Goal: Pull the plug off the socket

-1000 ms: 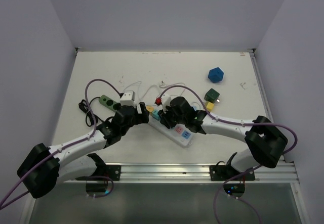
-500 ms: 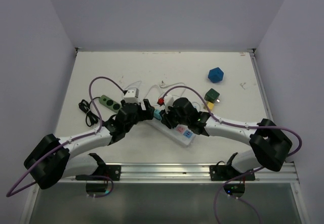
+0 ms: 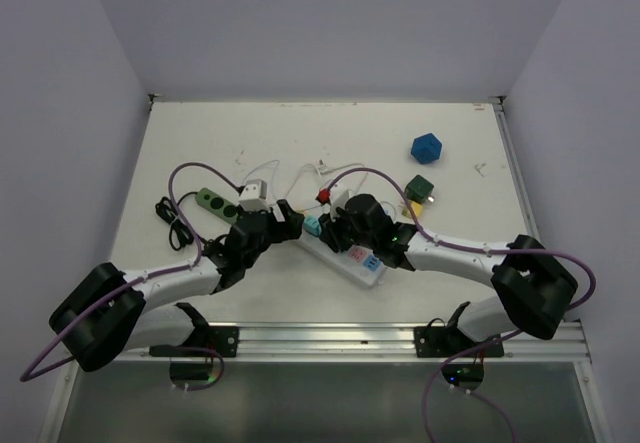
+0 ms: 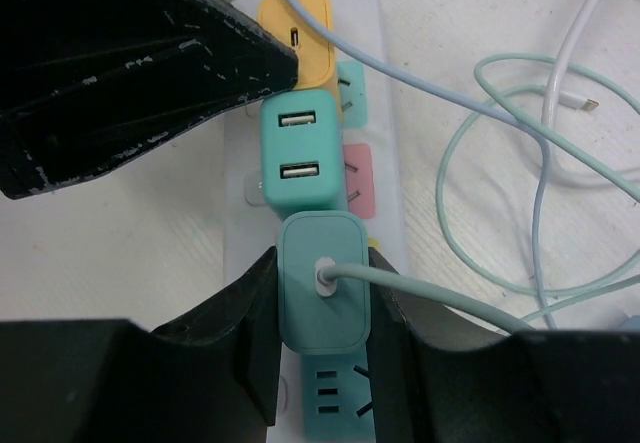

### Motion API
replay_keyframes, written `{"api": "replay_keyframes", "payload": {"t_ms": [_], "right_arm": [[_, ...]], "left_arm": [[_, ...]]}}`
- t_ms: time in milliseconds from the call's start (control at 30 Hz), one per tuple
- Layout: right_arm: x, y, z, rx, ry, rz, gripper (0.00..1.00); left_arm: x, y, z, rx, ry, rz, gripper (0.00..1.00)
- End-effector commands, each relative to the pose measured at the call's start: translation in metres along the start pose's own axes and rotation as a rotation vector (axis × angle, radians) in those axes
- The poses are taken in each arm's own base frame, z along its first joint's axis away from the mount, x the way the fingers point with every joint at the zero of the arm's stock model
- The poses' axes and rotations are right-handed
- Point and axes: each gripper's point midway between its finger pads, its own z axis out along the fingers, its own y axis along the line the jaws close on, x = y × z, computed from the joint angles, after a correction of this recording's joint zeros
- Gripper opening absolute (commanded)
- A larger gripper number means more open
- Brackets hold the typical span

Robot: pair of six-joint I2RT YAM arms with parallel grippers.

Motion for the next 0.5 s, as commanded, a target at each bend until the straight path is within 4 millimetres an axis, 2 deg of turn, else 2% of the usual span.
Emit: {"api": "replay_keyframes", "payload": {"t_ms": [0, 467], "right_arm": [[-0.106, -0.0145, -0.0194, 0.075, -0.384, 0.07, 0.0], [-0.102, -0.0195, -0.0175, 0.071, -0.455, 0.113, 0.0]], "left_arm": [[0.0382, 0.0284, -0.0053, -0.069, 0.118, 0.072, 0.88], [0.0343, 0.0314, -0.0042, -0.089, 0.109, 0.101, 0.88]]}}
